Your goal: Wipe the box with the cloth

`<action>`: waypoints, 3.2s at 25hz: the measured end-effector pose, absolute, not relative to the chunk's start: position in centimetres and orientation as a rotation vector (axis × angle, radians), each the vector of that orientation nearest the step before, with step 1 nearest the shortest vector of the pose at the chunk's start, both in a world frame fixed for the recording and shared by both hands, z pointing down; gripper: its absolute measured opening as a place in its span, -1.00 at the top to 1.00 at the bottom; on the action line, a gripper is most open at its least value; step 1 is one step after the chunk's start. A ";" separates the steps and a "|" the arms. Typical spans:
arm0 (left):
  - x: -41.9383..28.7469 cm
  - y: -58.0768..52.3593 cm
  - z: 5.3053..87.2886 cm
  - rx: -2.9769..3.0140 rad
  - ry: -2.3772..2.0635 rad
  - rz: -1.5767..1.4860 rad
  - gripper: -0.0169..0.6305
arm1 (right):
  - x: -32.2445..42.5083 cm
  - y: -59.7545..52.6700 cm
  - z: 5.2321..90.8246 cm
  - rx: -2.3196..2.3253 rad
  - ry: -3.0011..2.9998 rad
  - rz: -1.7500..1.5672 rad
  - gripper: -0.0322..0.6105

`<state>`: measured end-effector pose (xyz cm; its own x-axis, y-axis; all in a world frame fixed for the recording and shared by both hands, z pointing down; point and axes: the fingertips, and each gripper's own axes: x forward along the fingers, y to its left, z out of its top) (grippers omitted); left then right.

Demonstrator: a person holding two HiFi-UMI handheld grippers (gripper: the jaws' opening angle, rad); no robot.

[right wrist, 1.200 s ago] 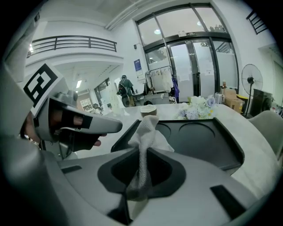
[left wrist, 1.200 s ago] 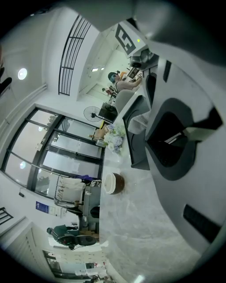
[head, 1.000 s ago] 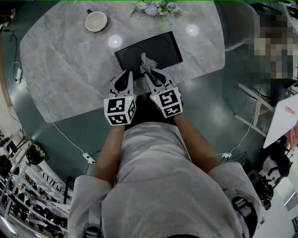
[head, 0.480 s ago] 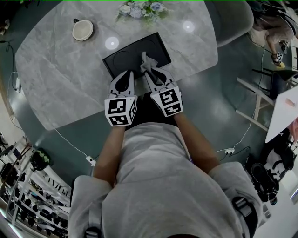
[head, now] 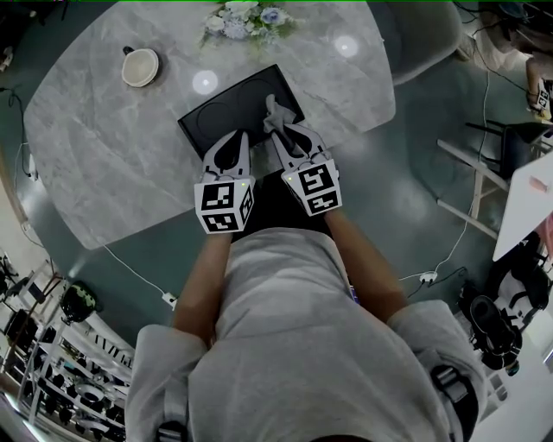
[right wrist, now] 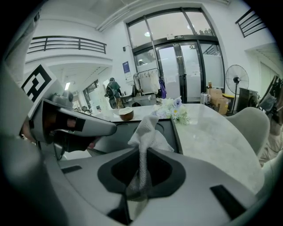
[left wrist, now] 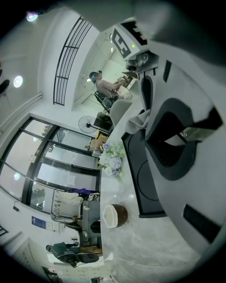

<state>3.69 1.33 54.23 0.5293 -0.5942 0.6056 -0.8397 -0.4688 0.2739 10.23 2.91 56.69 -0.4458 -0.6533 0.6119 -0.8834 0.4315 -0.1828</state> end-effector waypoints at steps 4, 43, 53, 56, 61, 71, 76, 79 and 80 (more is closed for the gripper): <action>4.4 1.1 54.1 2.225 -1.156 0.593 0.87 | 11.4 2.5 56.5 1.323 -2.223 0.682 0.71; -13.9 2.9 52.7 1.923 -1.585 0.434 0.87 | -3.7 1.7 53.6 0.883 -2.343 0.584 0.71; -16.7 4.9 53.3 1.852 -1.634 0.410 0.87 | -6.2 3.4 56.6 0.770 -2.244 0.611 0.71; -17.0 5.3 53.3 1.844 -1.636 0.417 0.87 | -6.4 3.2 56.7 0.769 -2.233 0.617 0.71; -16.6 5.4 53.2 1.854 -1.622 0.431 0.87 | -6.2 3.1 56.9 0.774 -2.231 0.643 0.71; -13.6 4.3 53.1 1.918 -1.543 0.469 0.87 | -4.2 3.1 57.0 0.838 -2.219 0.636 0.71; -11.3 3.5 53.3 1.962 -1.492 0.503 0.87 | -2.1 2.4 57.2 0.897 -2.206 0.650 0.71; -9.9 2.9 53.2 1.989 -1.462 0.520 0.87 | -0.8 2.1 57.1 0.932 -2.201 0.663 0.71; -9.4 2.7 53.1 1.997 -1.452 0.526 0.87 | -0.4 2.0 57.1 0.941 -2.199 0.667 0.71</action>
<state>-9.42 2.73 53.15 0.3207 -0.7055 0.6320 -0.9466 -0.2153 0.2400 -0.43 1.98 57.10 -0.5338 -0.4366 0.7242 -0.7654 0.6136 -0.1942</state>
